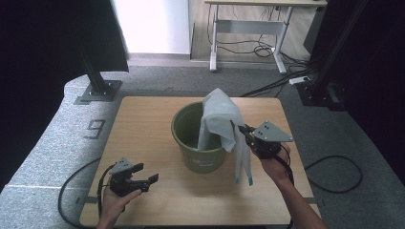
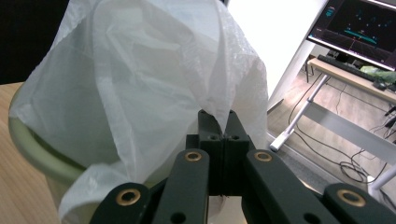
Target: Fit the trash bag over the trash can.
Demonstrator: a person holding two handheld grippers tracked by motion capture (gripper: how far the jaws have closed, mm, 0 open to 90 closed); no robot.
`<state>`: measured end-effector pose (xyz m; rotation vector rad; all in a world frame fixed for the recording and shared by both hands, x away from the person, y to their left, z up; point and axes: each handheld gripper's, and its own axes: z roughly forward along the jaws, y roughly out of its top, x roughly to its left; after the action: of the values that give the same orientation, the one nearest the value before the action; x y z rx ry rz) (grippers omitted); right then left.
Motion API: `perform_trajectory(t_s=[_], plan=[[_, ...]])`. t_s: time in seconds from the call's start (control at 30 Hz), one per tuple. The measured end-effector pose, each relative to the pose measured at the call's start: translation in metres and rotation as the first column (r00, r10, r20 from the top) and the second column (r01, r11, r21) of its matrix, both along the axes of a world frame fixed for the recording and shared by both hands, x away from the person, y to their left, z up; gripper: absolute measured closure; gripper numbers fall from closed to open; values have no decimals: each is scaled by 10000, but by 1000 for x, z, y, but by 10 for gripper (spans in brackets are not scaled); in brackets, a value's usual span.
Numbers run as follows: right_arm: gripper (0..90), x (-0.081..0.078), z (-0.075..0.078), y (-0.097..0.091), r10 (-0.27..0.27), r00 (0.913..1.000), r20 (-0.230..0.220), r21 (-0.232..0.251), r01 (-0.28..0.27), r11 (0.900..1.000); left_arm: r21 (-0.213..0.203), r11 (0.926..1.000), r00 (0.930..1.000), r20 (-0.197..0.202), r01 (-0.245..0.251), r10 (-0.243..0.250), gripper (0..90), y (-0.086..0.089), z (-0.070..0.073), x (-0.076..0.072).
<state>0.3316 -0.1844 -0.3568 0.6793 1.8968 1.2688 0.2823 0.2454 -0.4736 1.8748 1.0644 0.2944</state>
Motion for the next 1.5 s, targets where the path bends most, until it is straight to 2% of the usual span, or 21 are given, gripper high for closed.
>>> perform_trajectory(t_s=[0.03, 0.13, 0.33, 0.43, 0.47, 0.57, 0.7, 0.77, 0.9, 1.1, 1.23, 1.5], plan=[[882, 1, 1, 3, -46, 10000, 55, -162, 47, 9999, -82, 10000, 9999, 103, 27, -26, 190, -1, 4, -1], [882, 1, 0, 3, -21, 10000, 17, -172, 22, 9998, -200, 9998, 9997, 226, 55, -50, 192, -3, 9, -4], [882, 3, -8, -2, -15, 9998, -210, -20, 14, 10000, -492, 9988, 9989, 478, 54, -30, 206, -13, 26, -10], [882, 6, -14, -5, 58, 9992, -384, 95, -54, 9999, -253, 9996, 9975, 708, 90, -72, 214, -24, 39, -11], [882, 7, -15, -5, 72, 9992, -404, 123, -67, 9999, -253, 9996, 9975, 708, 90, -72, 215, -24, 39, -11], [882, 8, -17, -5, 116, 9990, -443, 158, -109, 9998, -262, 9996, 9964, 849, 93, -71, 220, -34, 52, -8], [882, 9, -17, -6, 152, 9990, -421, 215, -143, 9997, -78, 10000, 9949, 1008, 60, -52, 221, -49, 70, -2], [882, 8, -17, -6, 187, 9991, -385, 260, -177, 9995, -14, 9999, 9926, 1212, 122, -120, 221, -60, 81, 1], [881, 5, -19, -6, 224, 9993, -292, 156, -220, 9996, 80, 9997, 9902, 1377, 233, -242, 221, -76, 94, 8], [881, 5, -22, -9, 169, 9993, -322, 257, -161, 9995, 245, 9989, 9878, 1495, 410, -442, 222, -97, 105, 20], [881, 6, -24, -9, 75, 9993, -362, 357, -62, 9993, 213, 9994, 9876, 1543, 277, -307, 215, -111, 111, 30], [881, 7, -27, -10, -1, 9993, -376, 483, 19, 9988, 393, 9988, 9837, 1761, 287, -352, 199, -129, 118, 34]])
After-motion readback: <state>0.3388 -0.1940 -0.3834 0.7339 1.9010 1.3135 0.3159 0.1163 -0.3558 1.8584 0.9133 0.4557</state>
